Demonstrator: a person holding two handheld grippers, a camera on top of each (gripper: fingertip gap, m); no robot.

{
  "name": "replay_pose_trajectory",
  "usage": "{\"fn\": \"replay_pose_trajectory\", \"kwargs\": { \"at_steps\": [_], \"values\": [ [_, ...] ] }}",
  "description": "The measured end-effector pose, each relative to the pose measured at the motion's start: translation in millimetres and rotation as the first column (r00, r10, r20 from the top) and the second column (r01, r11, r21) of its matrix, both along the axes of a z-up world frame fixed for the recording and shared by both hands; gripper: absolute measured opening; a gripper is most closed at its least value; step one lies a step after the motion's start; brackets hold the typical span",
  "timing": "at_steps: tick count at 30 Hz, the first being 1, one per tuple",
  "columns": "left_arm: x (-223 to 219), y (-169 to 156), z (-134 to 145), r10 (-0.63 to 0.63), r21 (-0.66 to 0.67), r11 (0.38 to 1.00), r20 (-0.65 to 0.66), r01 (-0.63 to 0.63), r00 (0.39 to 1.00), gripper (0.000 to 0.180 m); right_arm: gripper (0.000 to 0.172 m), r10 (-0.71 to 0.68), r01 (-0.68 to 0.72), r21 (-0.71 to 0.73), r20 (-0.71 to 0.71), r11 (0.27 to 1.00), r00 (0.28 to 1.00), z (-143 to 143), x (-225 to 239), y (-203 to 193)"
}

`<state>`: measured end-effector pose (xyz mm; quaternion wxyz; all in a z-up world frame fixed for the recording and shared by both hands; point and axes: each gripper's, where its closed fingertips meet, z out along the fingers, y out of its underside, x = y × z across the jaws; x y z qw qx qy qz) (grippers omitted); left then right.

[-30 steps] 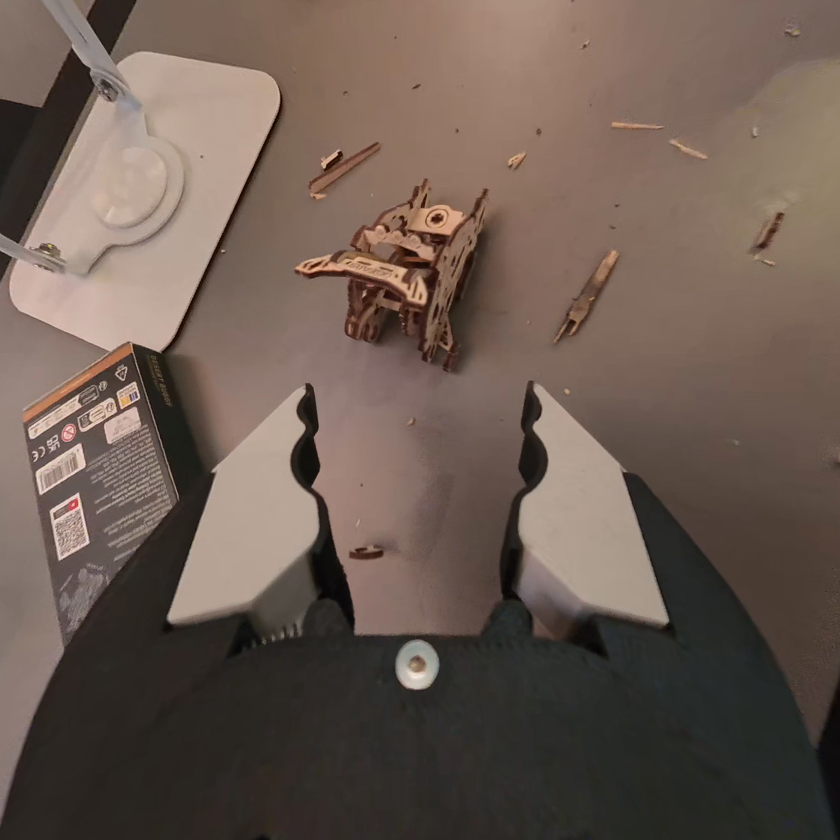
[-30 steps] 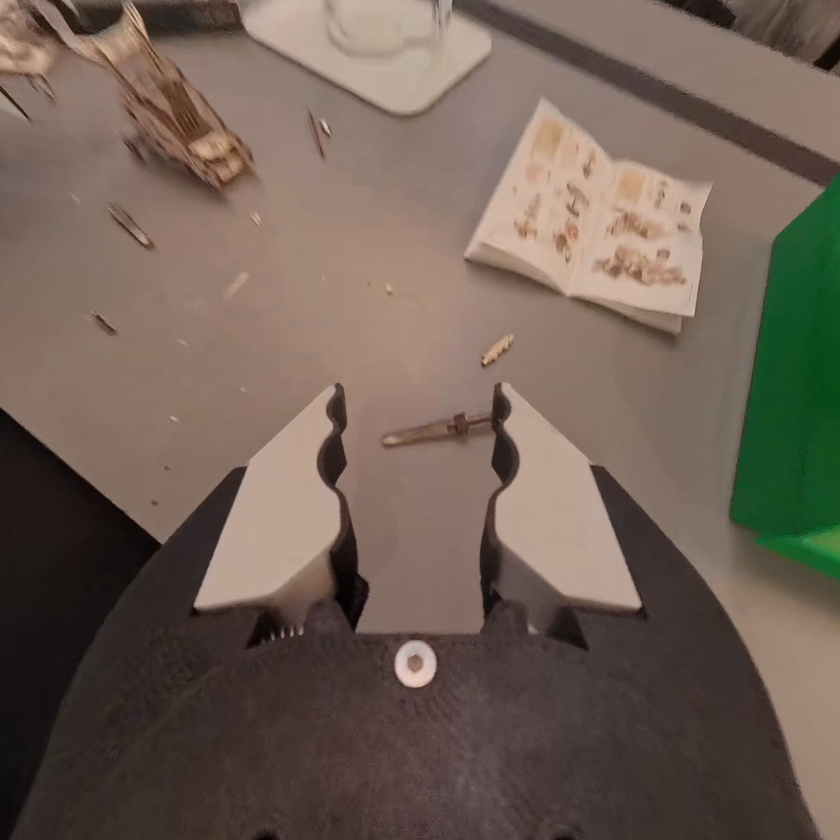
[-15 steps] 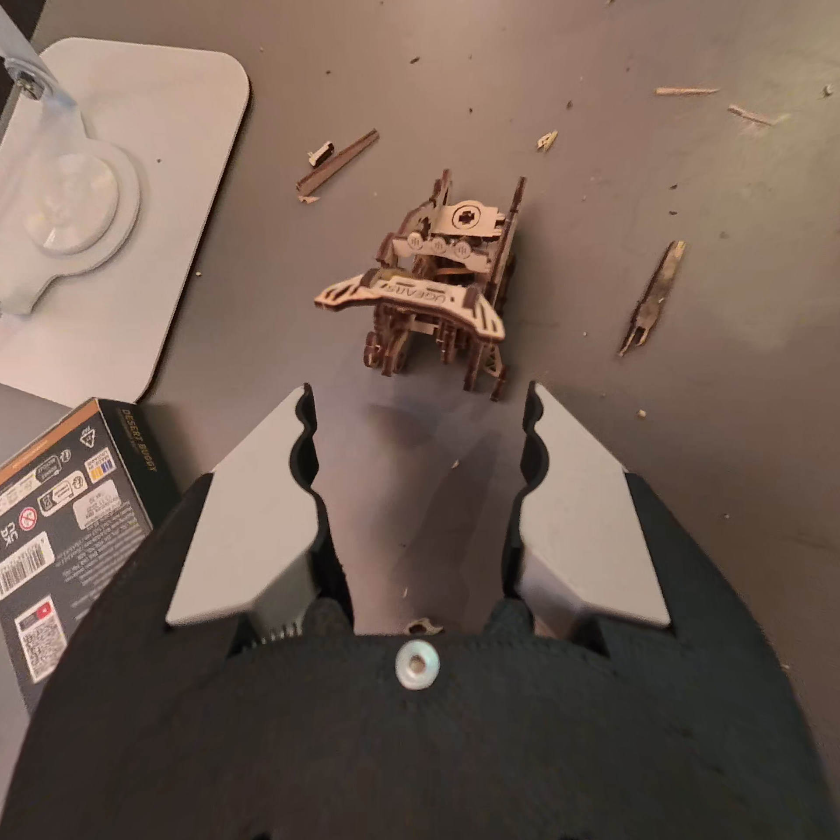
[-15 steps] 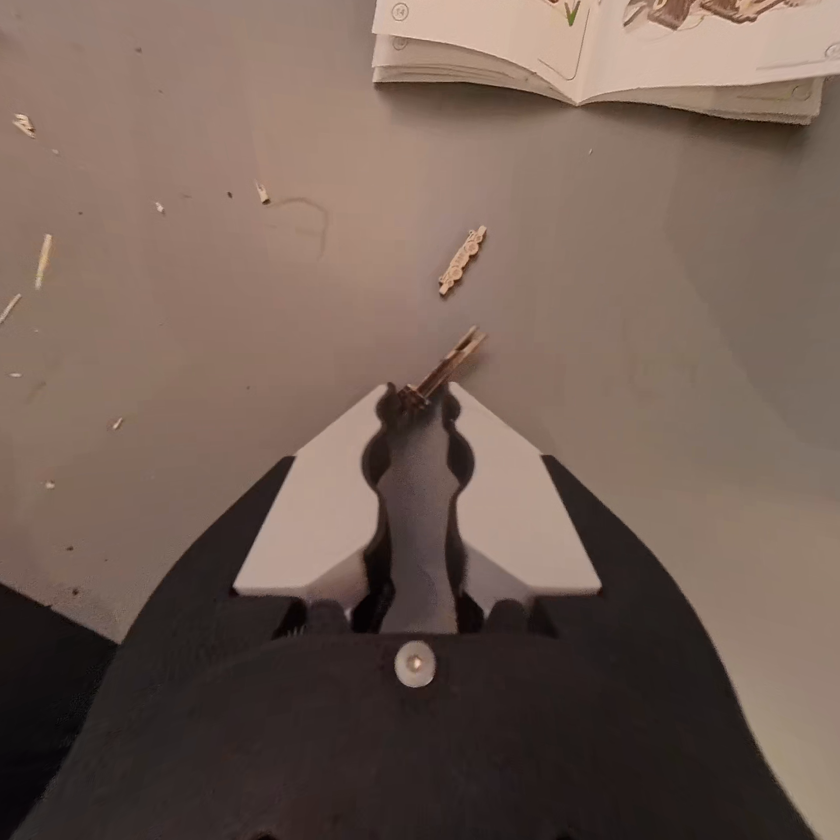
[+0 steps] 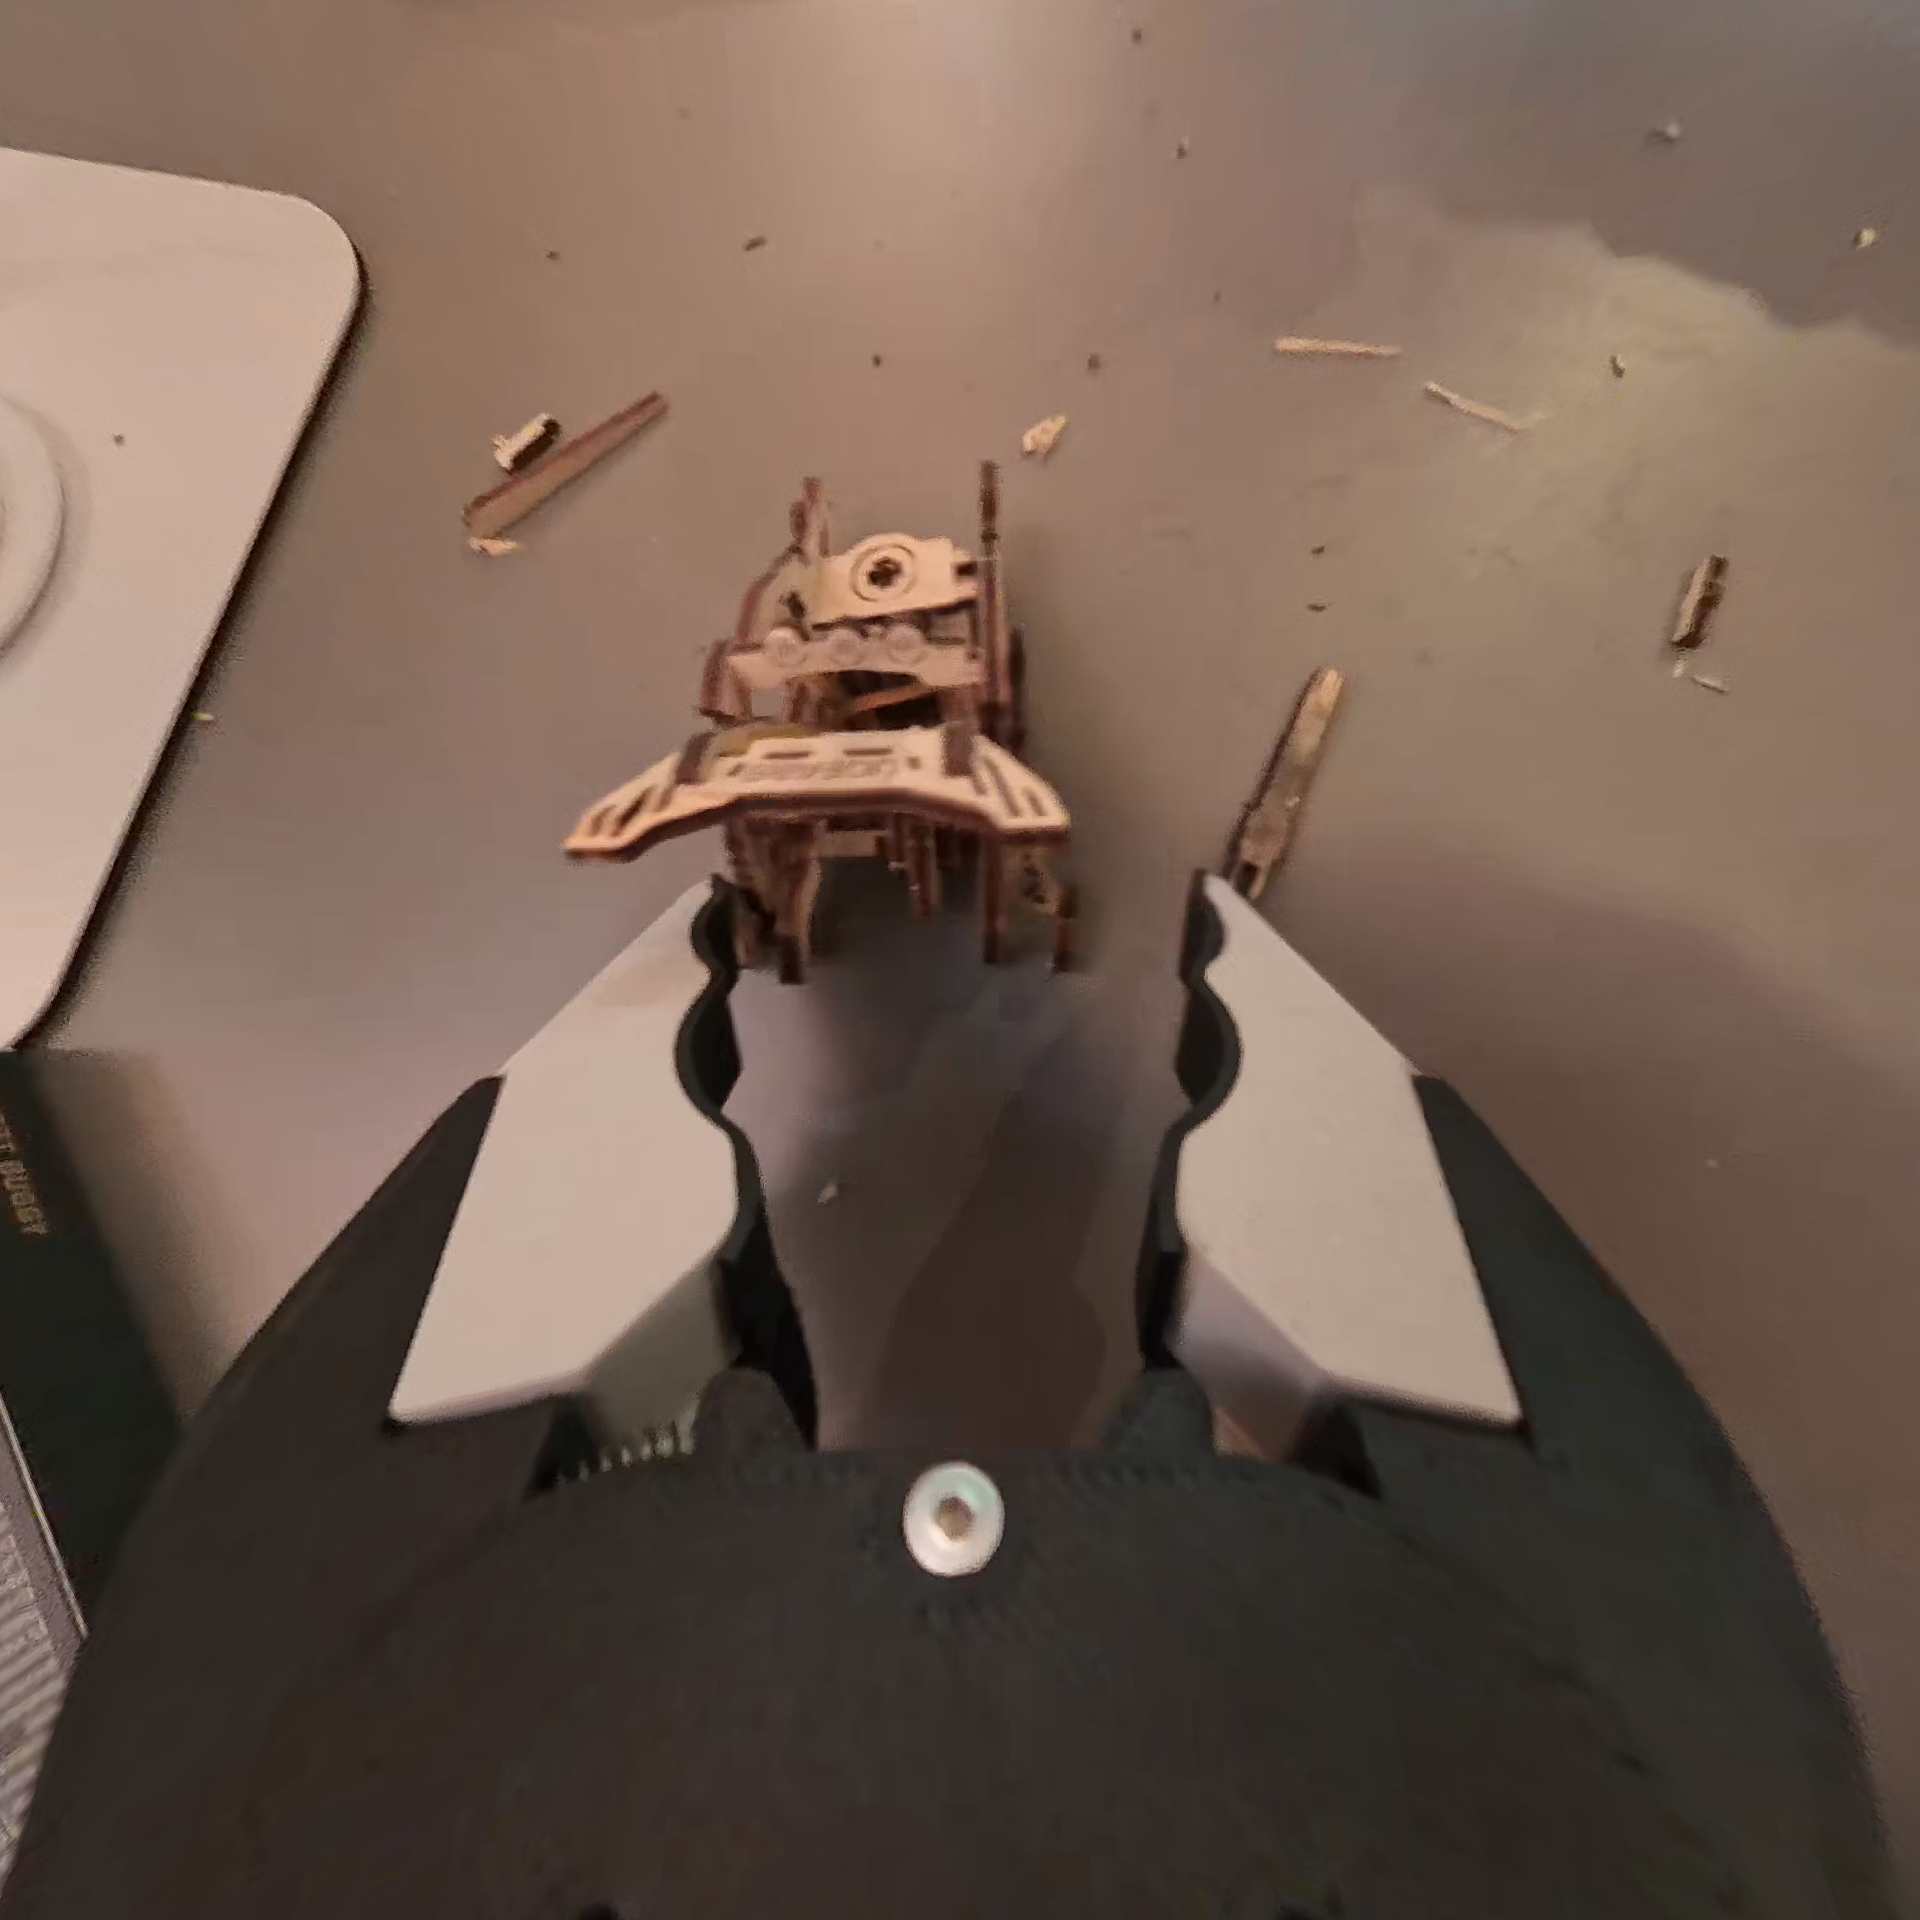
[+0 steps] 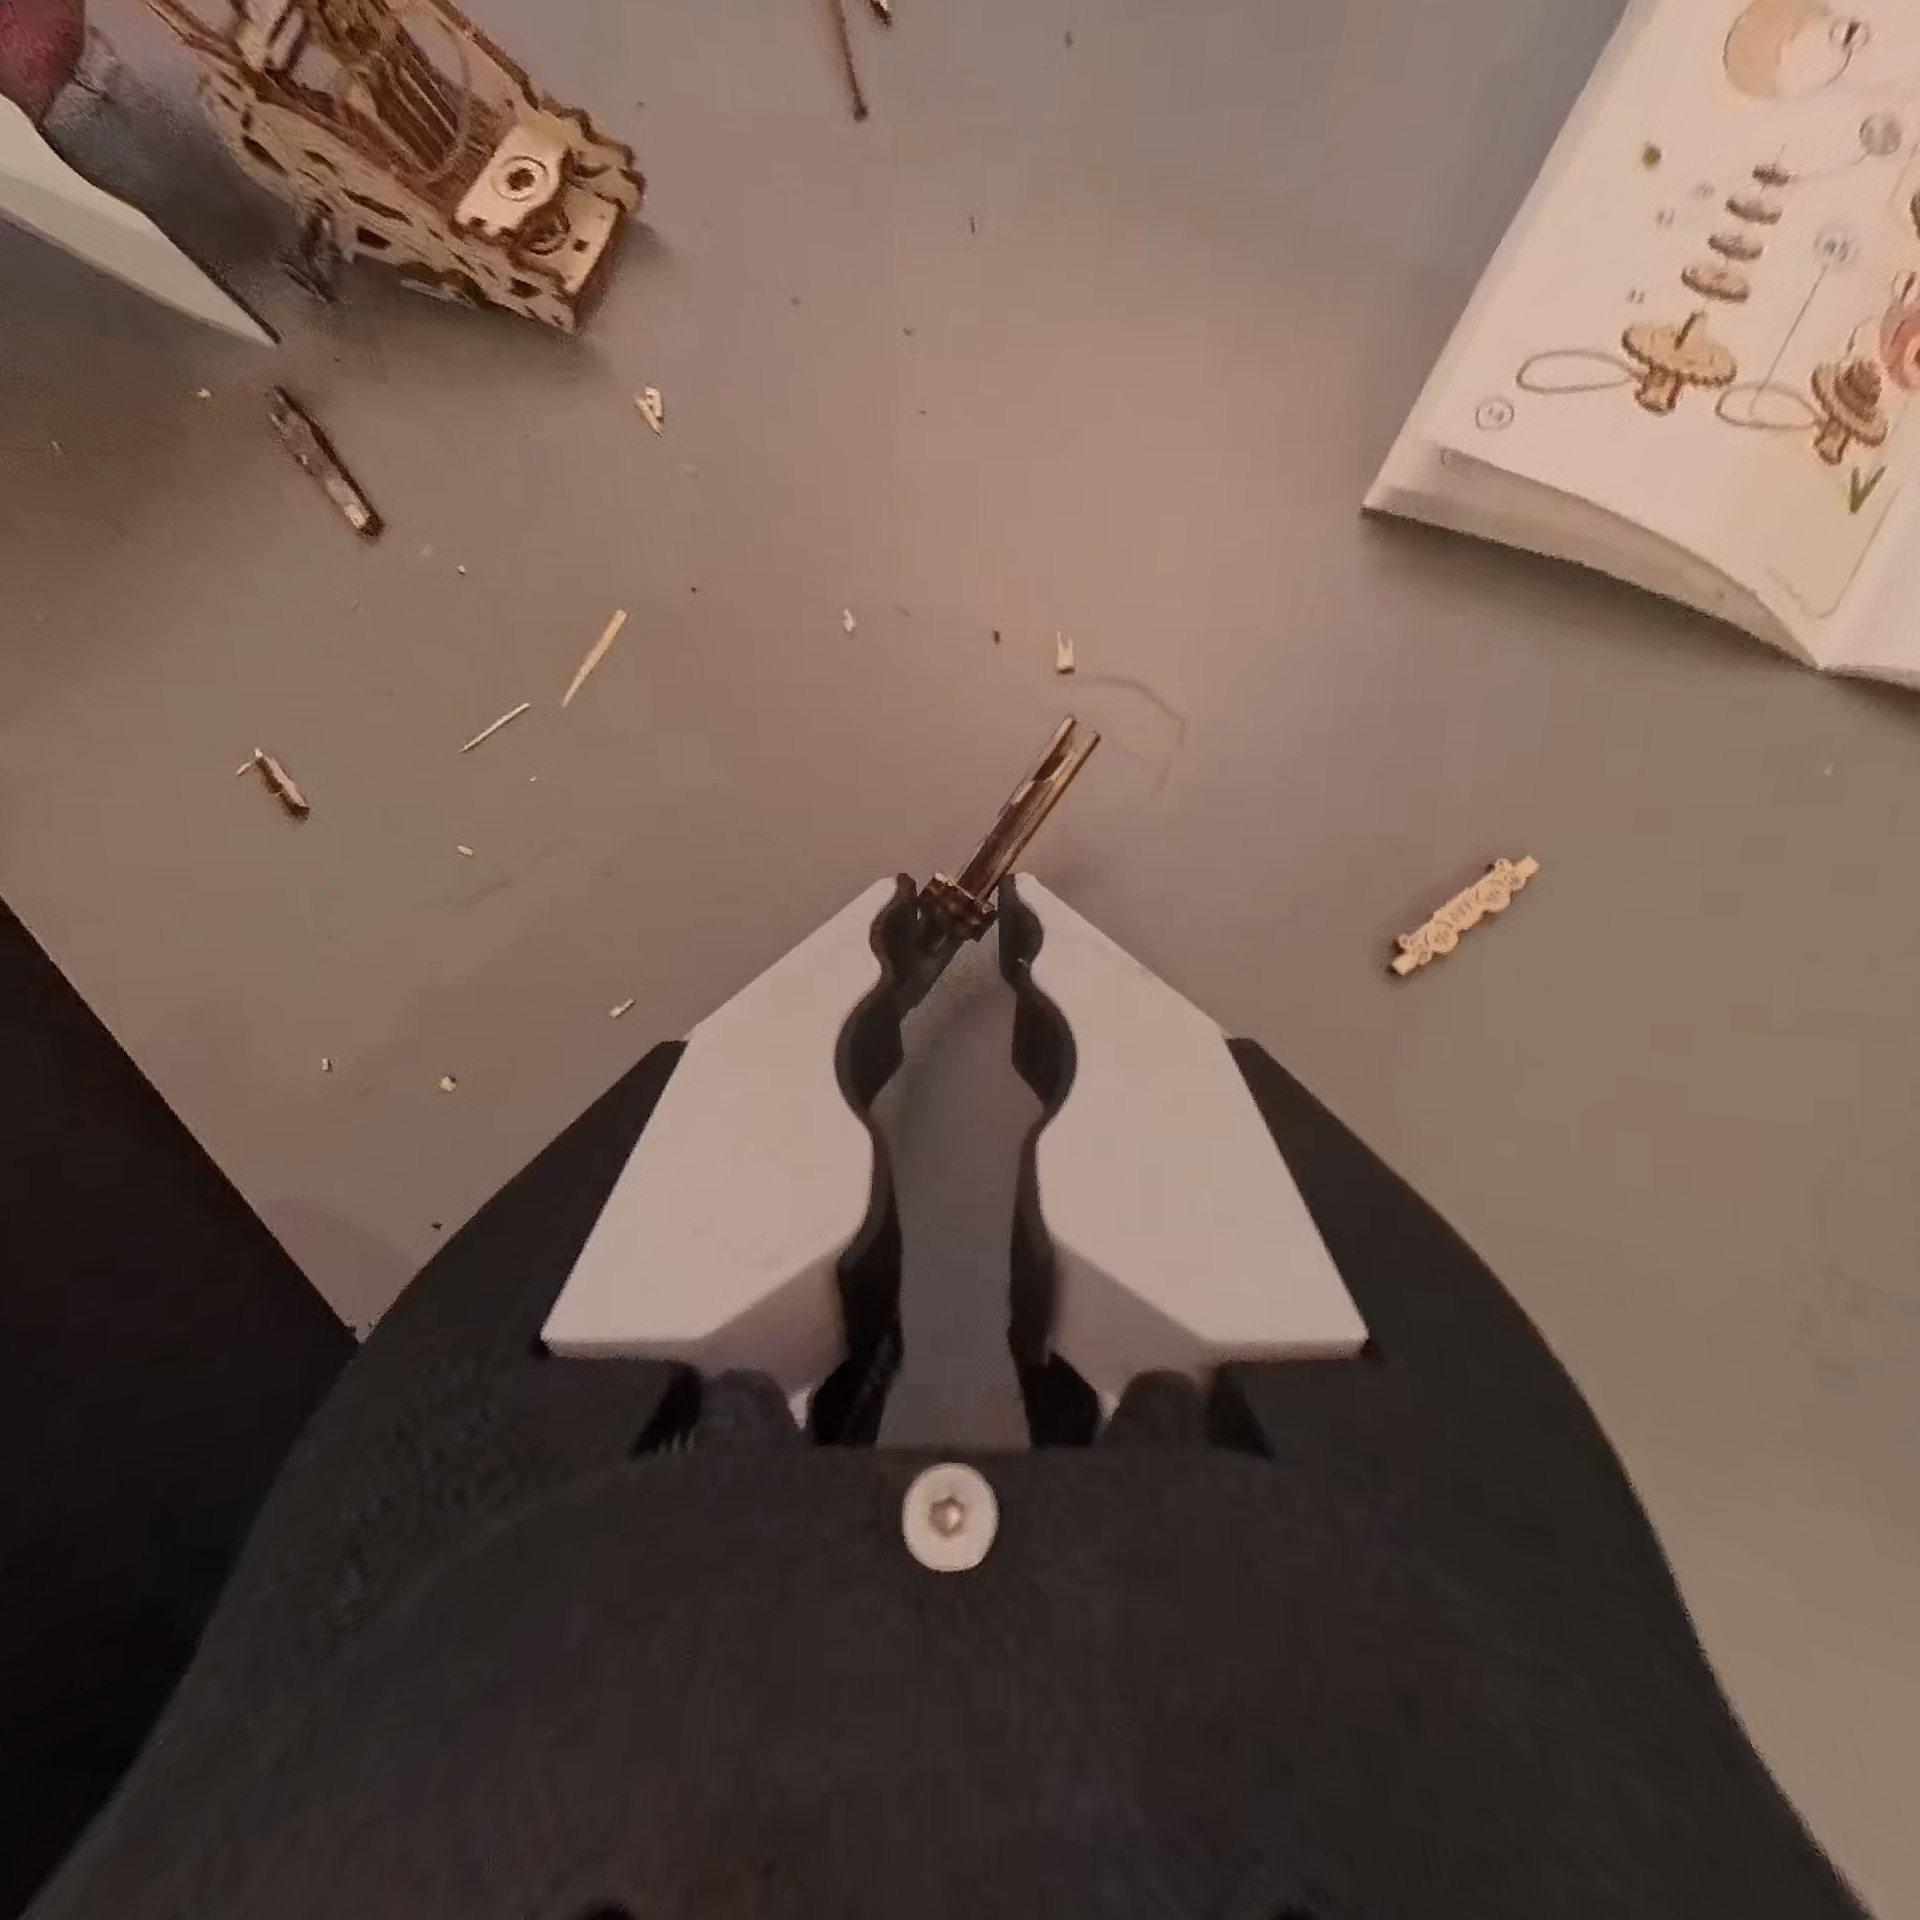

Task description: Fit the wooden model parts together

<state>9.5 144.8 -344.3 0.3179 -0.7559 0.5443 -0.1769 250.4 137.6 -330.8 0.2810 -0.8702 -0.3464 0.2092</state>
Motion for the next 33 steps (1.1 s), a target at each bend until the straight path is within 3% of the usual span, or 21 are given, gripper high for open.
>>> {"fn": "replay_pose_trajectory", "kwargs": {
  "at_steps": [1,8,13,16,18,21,26,30,33],
  "values": [
    [0.9,-7.4,-0.9,-0.005,-0.014,1.000,-0.025,0.005,1.000,0.091,0.013,0.010,-0.010,0.011,0.001,1.000,1.000,1.8,-1.7,-1.0],
    [17.6,-49.4,7.8,-0.006,-0.079,0.997,0.028,0.008,1.000,0.083,0.013,0.088,-0.089,0.044,0.023,0.995,0.996,2.1,-10.7,-8.1],
    [-1.5,-38.2,13.5,0.143,-0.033,0.990,0.087,-0.141,0.986,0.075,0.013,0.159,-0.160,0.046,0.021,0.986,0.987,-0.1,-26.3,-13.5],
    [-7.2,-28.6,17.4,0.181,0.014,0.983,0.108,-0.184,0.977,0.073,0.028,0.173,-0.175,0.043,0.043,0.984,0.984,-4.1,-34.5,-12.5],
    [-6.6,-26.6,15.0,0.176,0.020,0.984,0.098,-0.179,0.980,0.074,0.047,0.161,-0.166,0.055,0.083,0.985,0.984,-4.3,-34.9,-9.2],
    [-0.9,-24.2,15.6,0.170,0.030,0.984,0.121,-0.175,0.978,0.074,0.058,0.138,-0.150,0.112,0.103,0.982,0.985,9.3,-37.0,-4.5],
    [4.4,-15.8,12.7,0.151,0.062,0.985,0.113,-0.159,0.982,0.072,0.036,0.225,-0.222,0.108,-0.014,0.969,0.974,34.5,-89.0,-17.2],
    [13.4,-15.3,16.0,0.127,0.024,0.991,0.155,-0.132,0.980,0.071,0.023,0.344,-0.344,0.073,0.000,0.936,0.939,17.5,-145.6,-28.9],
    [17.0,-18.5,7.2,0.111,0.019,0.993,0.107,-0.114,0.988,0.073,0.012,0.399,-0.397,0.079,-0.009,0.915,0.917,7.6,-171.7,-31.6]
  ]
}}
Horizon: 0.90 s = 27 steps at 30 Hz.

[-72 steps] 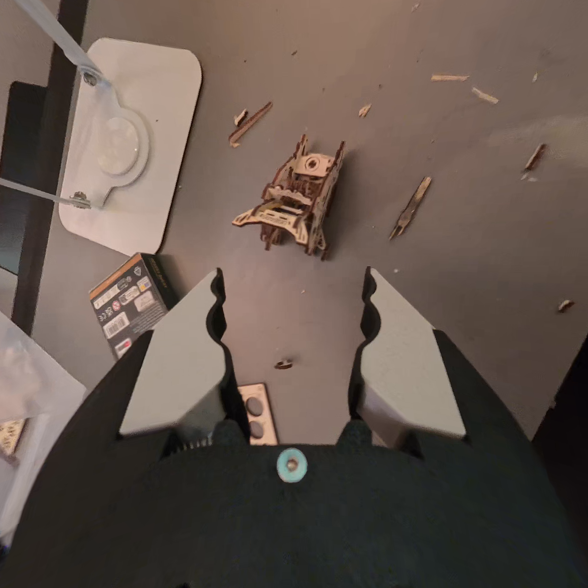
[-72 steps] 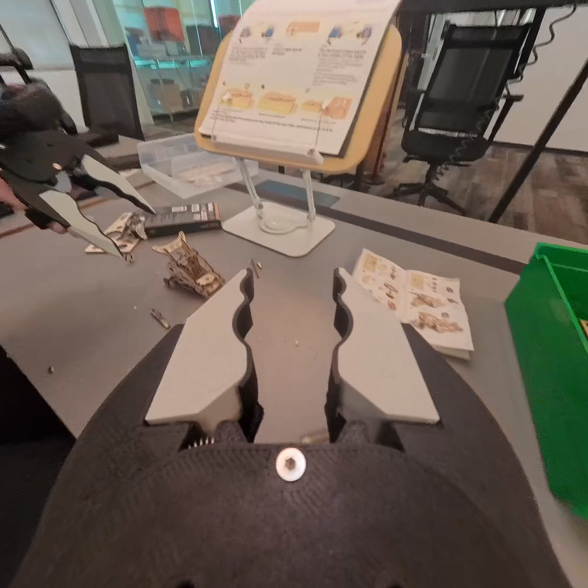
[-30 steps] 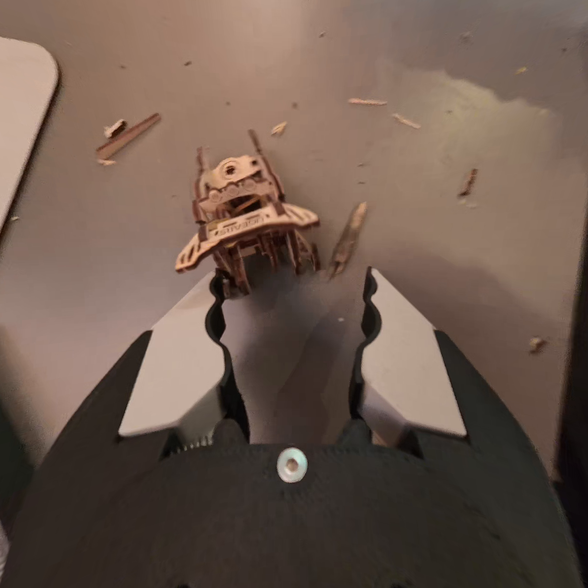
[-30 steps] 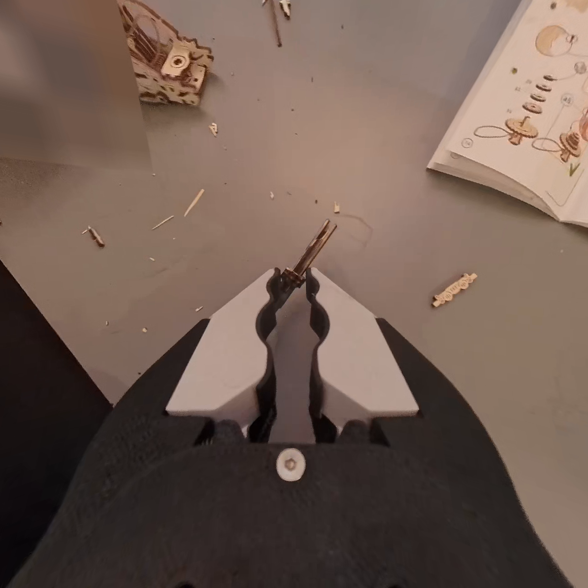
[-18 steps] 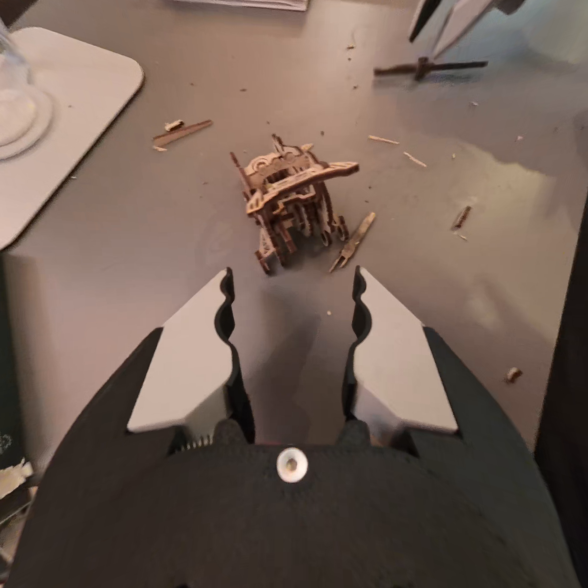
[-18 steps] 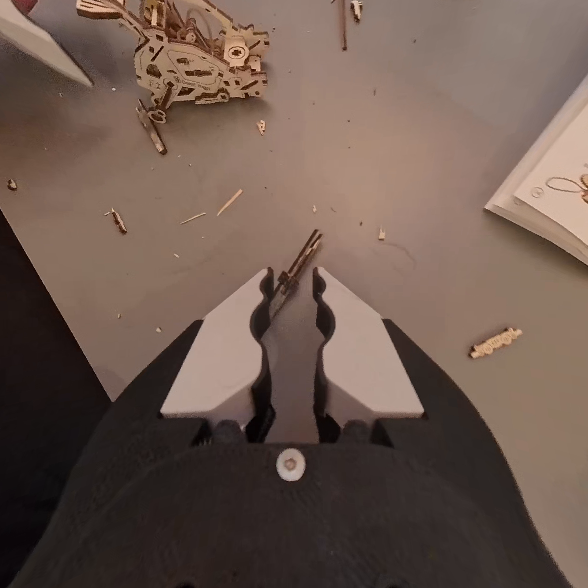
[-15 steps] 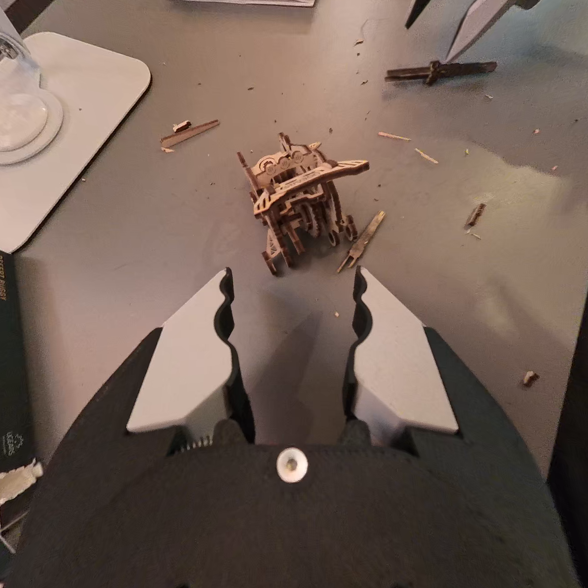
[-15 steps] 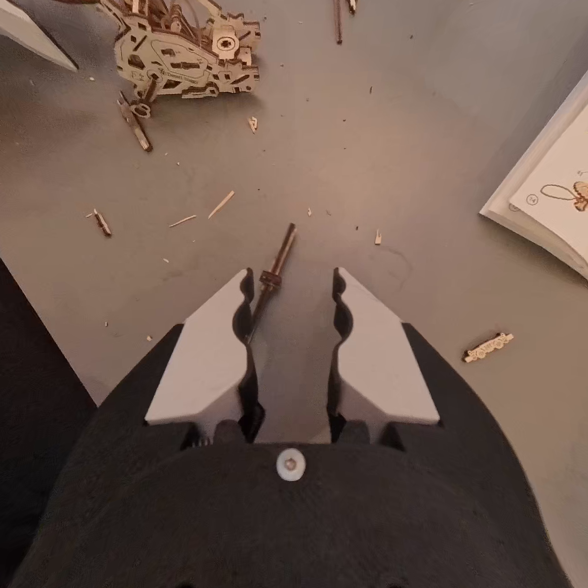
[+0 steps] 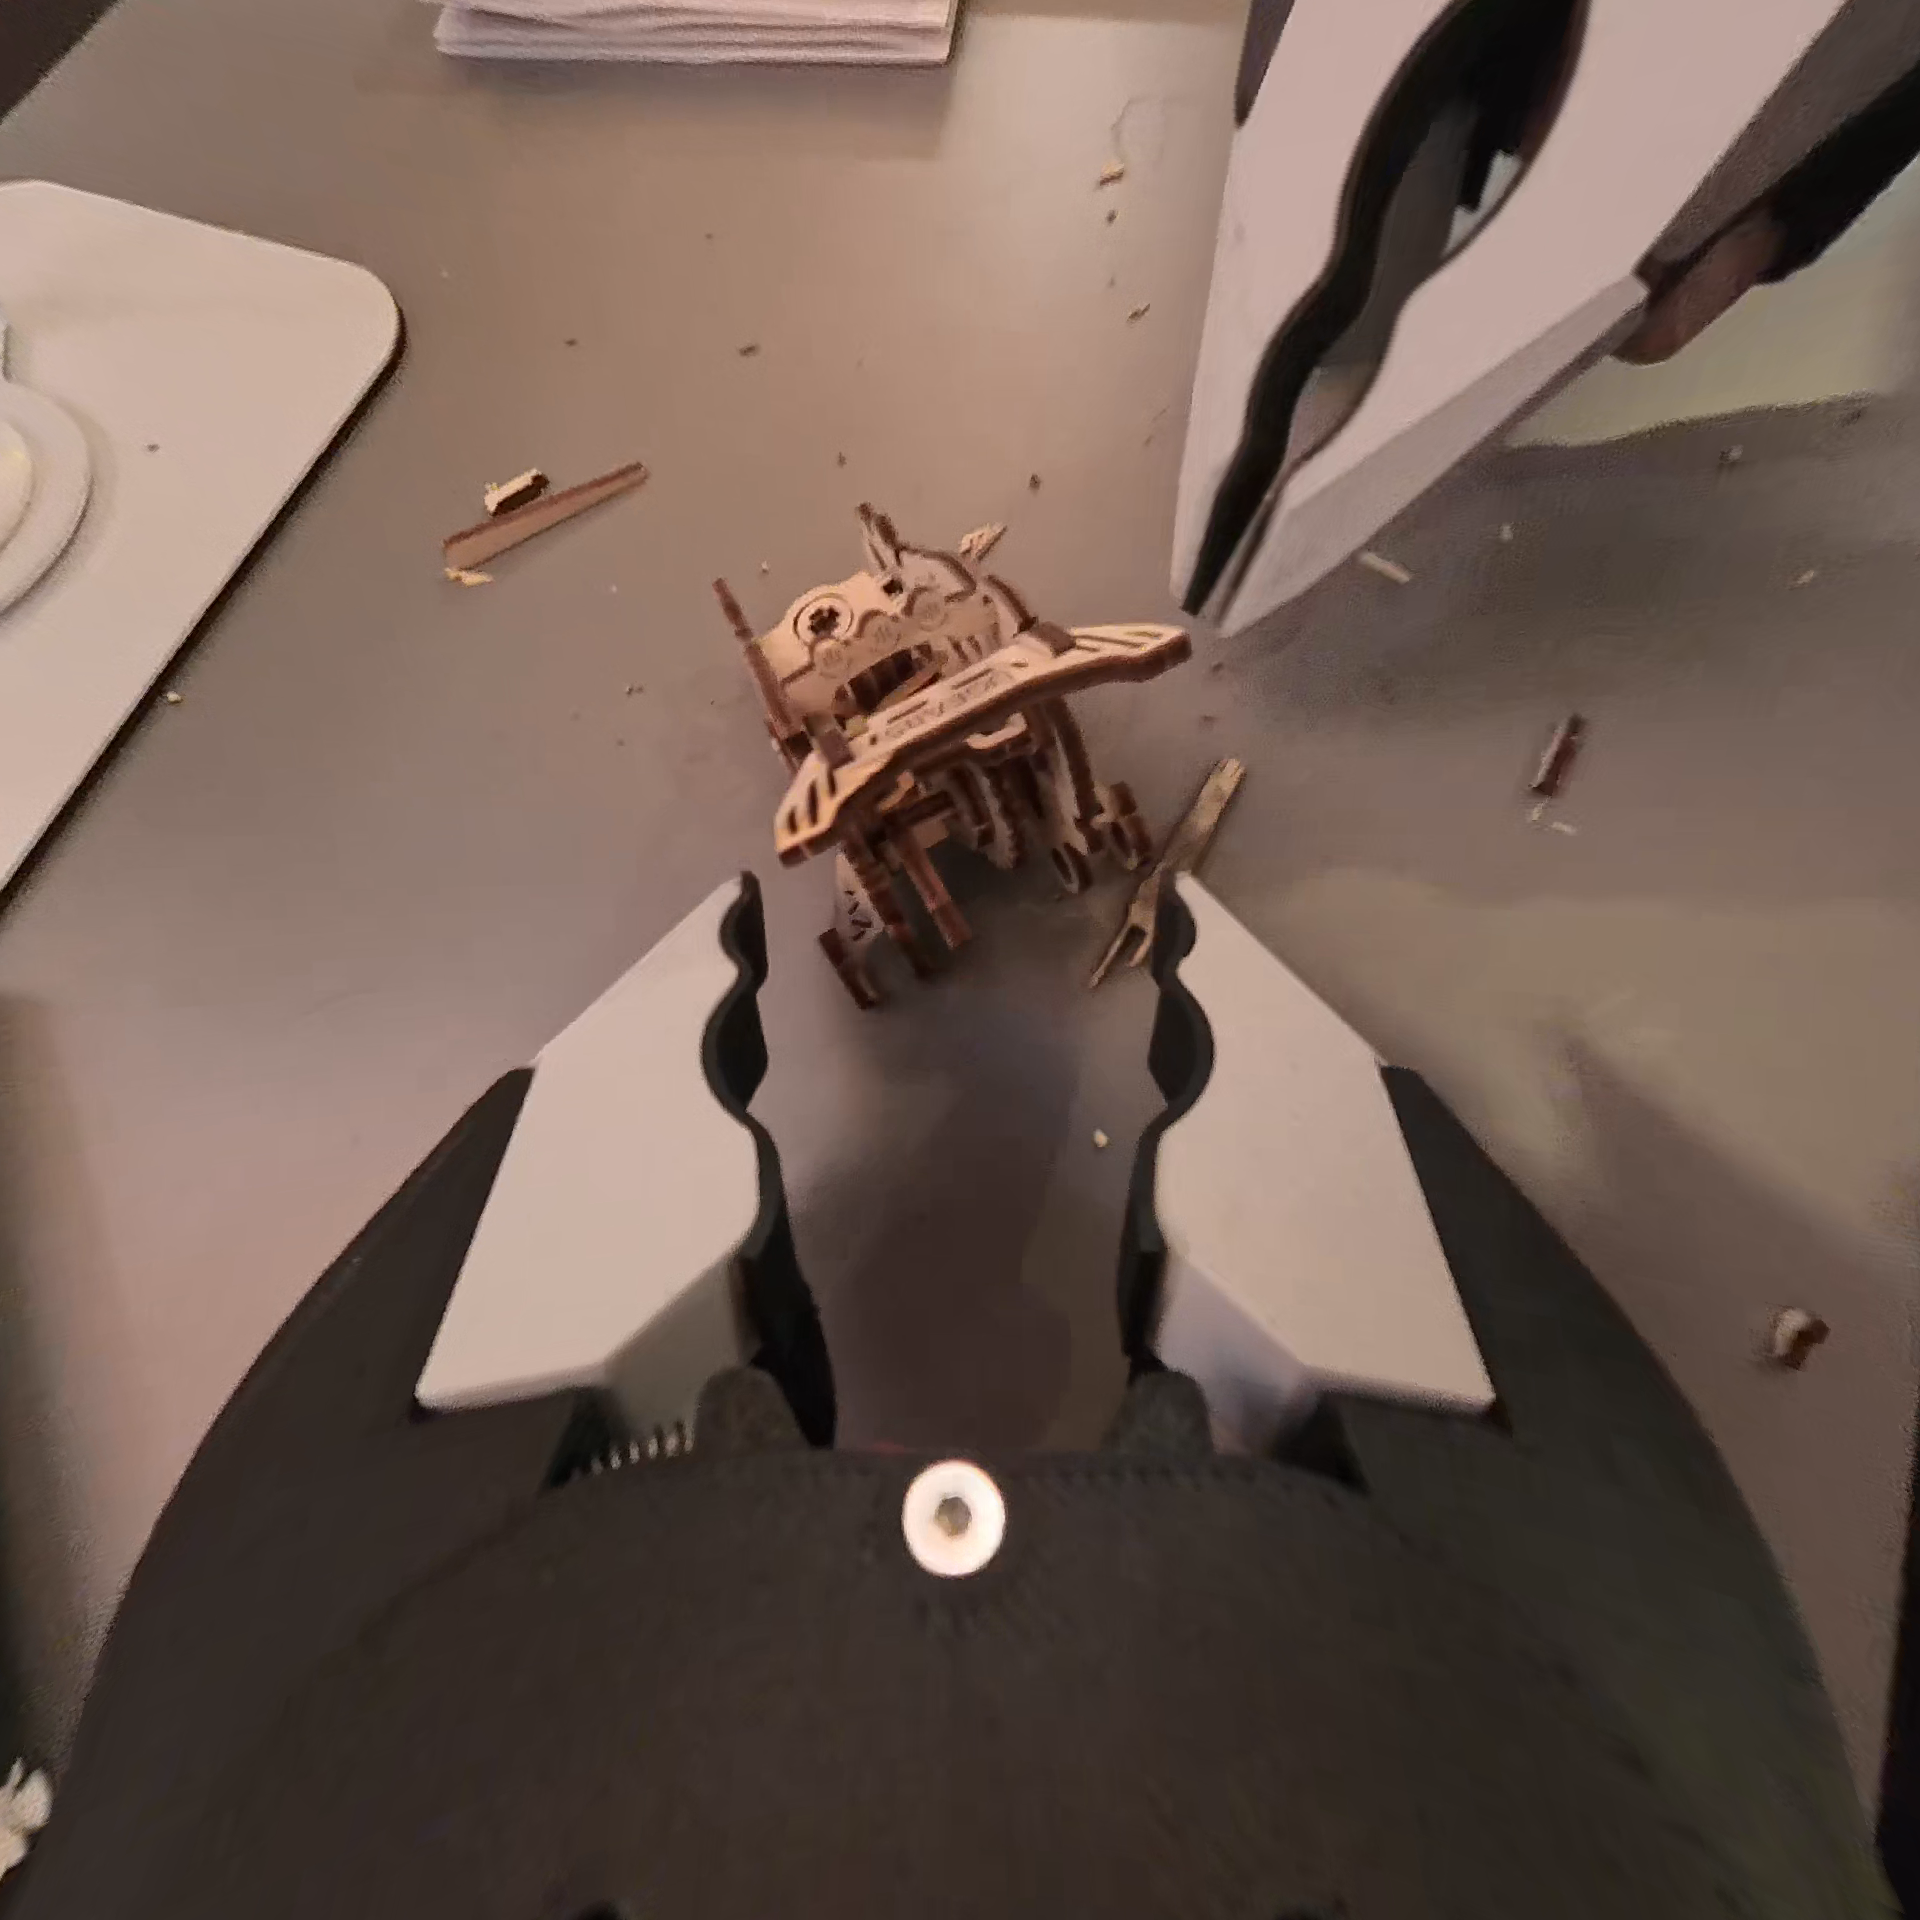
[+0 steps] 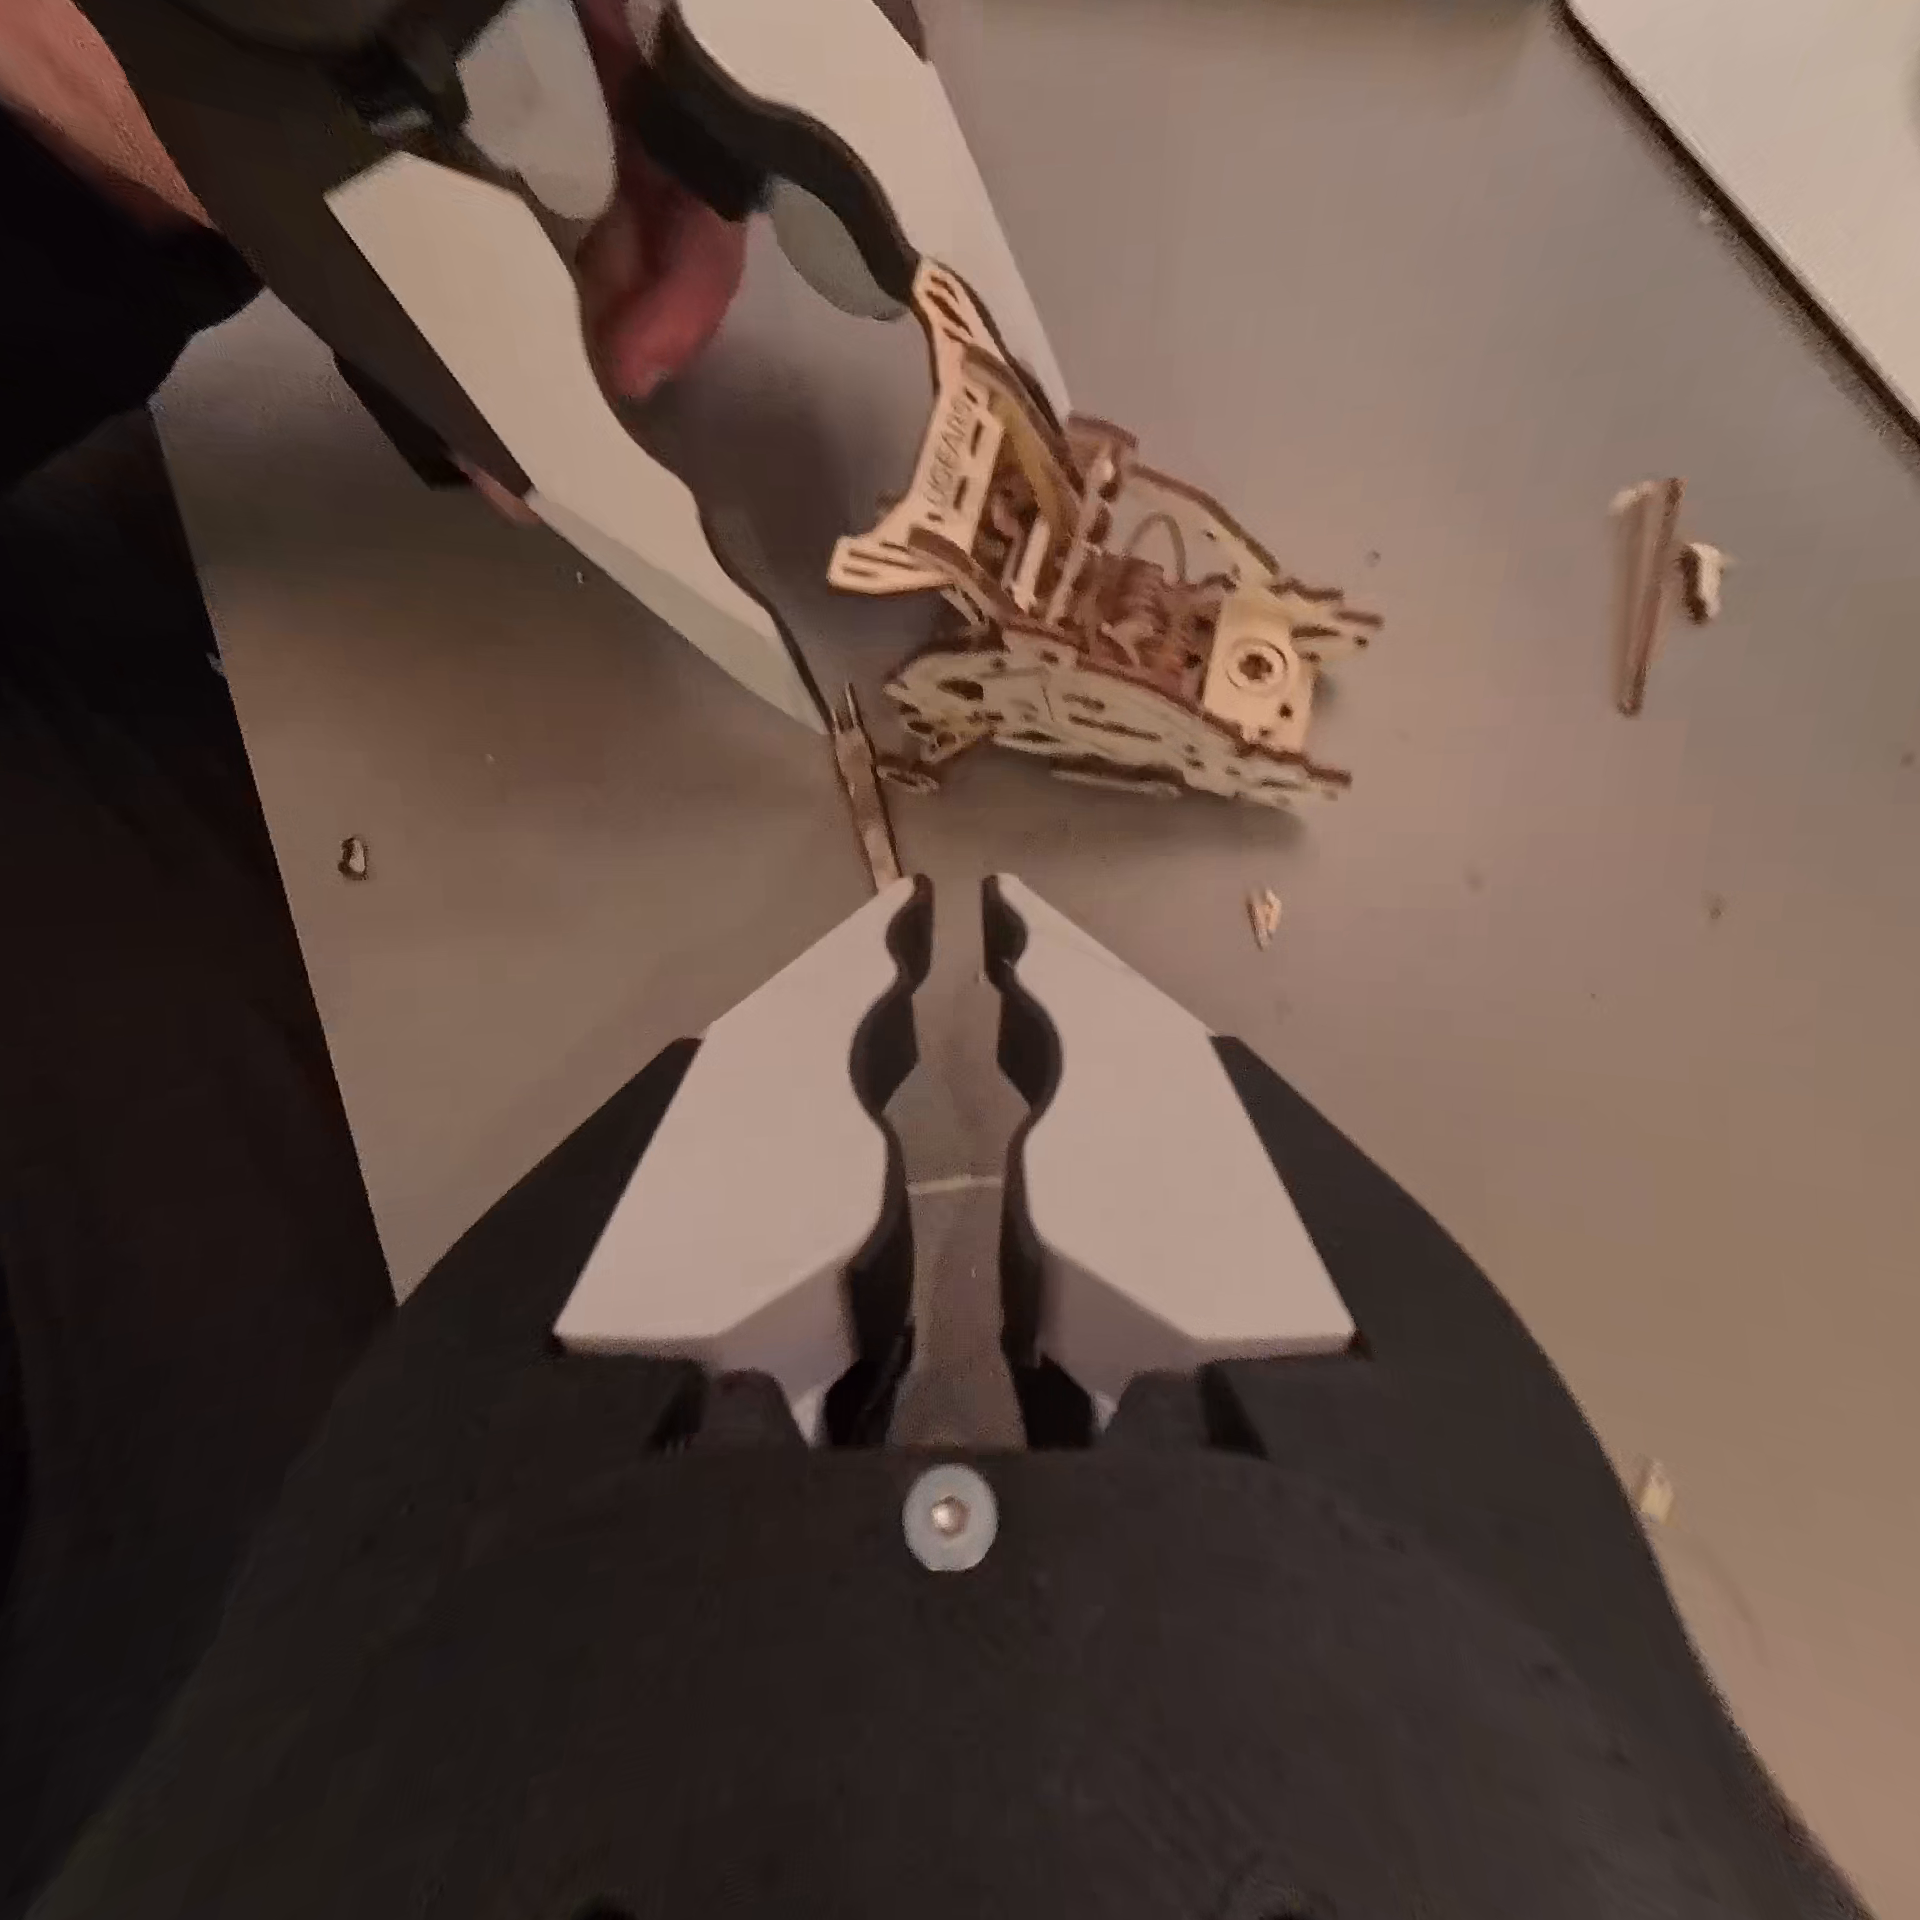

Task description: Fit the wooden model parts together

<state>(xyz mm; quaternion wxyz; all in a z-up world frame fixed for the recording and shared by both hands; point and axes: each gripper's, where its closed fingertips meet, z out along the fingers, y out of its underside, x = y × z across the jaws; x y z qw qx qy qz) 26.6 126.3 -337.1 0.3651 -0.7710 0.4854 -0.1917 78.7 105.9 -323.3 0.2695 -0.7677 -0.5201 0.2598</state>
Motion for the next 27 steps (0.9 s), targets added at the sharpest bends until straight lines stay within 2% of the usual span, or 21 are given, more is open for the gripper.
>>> {"fn": "replay_pose_trajectory", "kwargs": {
  "at_steps": [3,7,9,11,15,18,27],
  "values": [
    [5.3,-2.2,-0.6,0.002,-0.020,1.000,0.051,-0.001,0.999,0.065,0.000,0.004,-0.007,-0.036,-0.061,0.999,0.998,-0.5,-15.8,1.0],
    [11.9,-6.0,-0.9,0.023,-0.015,1.000,0.071,-0.022,0.997,0.057,0.000,0.016,-0.019,-0.071,-0.044,0.997,0.999,-13.9,-24.0,1.3],
    [11.5,-3.7,-1.9,0.052,0.009,0.999,0.050,-0.052,0.997,0.058,0.000,0.001,-0.006,-0.088,-0.058,0.996,0.998,-14.5,-25.1,3.1],
    [9.5,-0.6,-1.5,0.079,0.022,0.997,0.046,-0.080,0.996,0.051,0.000,-0.006,0.001,-0.089,-0.055,0.996,0.998,-15.1,-20.2,4.6],
    [11.1,0.2,3.4,0.088,0.027,0.996,0.080,-0.090,0.993,0.055,0.000,-0.065,0.051,-0.134,-0.101,0.990,0.993,-14.2,-10.0,11.8],
    [13.1,-0.6,1.1,0.079,0.024,0.996,0.065,-0.080,0.995,0.052,0.003,-0.066,0.035,-0.192,-0.160,0.981,0.985,-12.8,-15.9,7.2],
    [13.2,1.1,-2.5,0.089,0.036,0.995,0.032,-0.090,0.995,0.047,0.002,-0.068,0.033,-0.197,-0.174,0.980,0.982,-16.1,-20.5,9.6]
  ]
}}
